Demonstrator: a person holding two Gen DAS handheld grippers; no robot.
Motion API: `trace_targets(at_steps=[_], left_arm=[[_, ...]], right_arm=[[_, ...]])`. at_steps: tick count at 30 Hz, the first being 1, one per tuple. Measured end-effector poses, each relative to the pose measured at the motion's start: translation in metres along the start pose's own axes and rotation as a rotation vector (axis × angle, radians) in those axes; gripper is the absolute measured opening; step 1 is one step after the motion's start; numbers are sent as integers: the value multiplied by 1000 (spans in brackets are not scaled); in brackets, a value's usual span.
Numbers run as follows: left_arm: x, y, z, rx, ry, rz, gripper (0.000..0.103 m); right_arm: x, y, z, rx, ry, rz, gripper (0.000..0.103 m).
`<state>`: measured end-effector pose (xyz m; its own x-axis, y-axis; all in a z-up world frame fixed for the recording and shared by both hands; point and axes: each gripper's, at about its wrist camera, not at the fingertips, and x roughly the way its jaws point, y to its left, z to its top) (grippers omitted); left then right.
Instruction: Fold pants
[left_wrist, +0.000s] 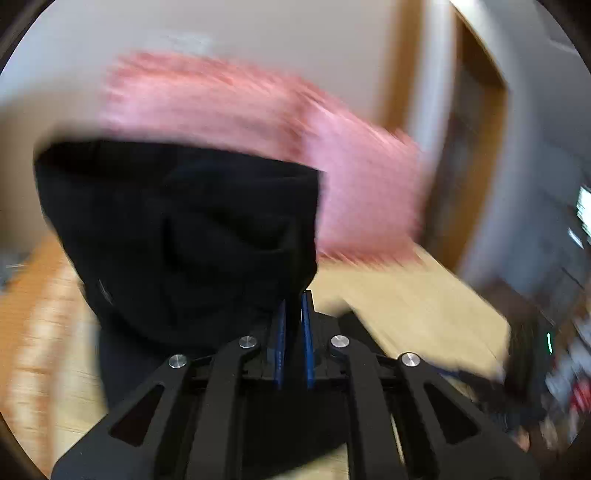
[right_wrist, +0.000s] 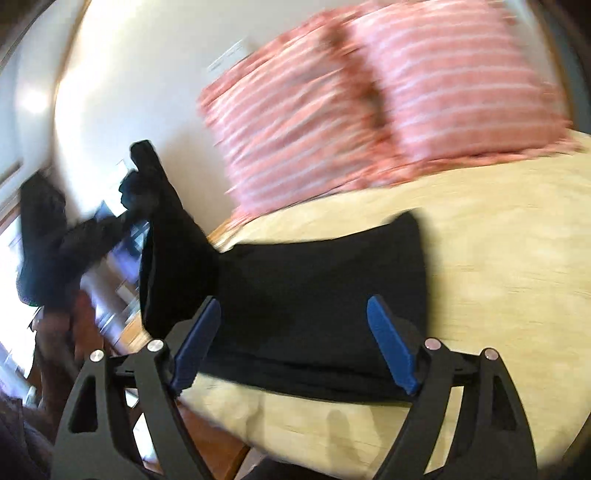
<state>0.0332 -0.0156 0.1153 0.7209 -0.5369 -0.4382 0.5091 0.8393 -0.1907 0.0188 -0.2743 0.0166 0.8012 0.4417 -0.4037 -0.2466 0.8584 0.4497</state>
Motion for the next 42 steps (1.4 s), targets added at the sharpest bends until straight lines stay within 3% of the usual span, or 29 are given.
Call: trace_targets(at_steps=[4,6,8,13,17,19,24,30,34,40,42], left_arm=[[60,-39,-65,81,258,-106,0],[66,-38,-83,71,304,-123,0],[62,-32,-82,54,292,-126,0],[19,-42,-41,71,100,-141,0],[31,-45,-43,49,148,-103,0],[36,-30,-51,-21,207,-93,0],[27,-6,-67,-95,225,-24,0],[18,15,-74,-126,231,27,0],[21,28,-74,-158,239,33,0],[28,36,-77,-184,262,24,0],[29,37,-78,-186,265,25,0]], right_arm=[[-14,-41,-2,100,-25,-107,83],[-17,-56,-3,131,-28,-131,83],[-16,-66,-2,155,-34,-135,83],[-14,-74,-1,217,-50,-61,83],[6,-54,17,189,18,109,87],[22,-47,27,161,67,108,88],[88,-30,51,22,216,11,86],[130,-21,43,-101,346,-81,67],[131,-22,35,-146,359,-100,60],[135,-28,39,-144,374,-113,62],[136,-21,36,-186,386,-97,54]])
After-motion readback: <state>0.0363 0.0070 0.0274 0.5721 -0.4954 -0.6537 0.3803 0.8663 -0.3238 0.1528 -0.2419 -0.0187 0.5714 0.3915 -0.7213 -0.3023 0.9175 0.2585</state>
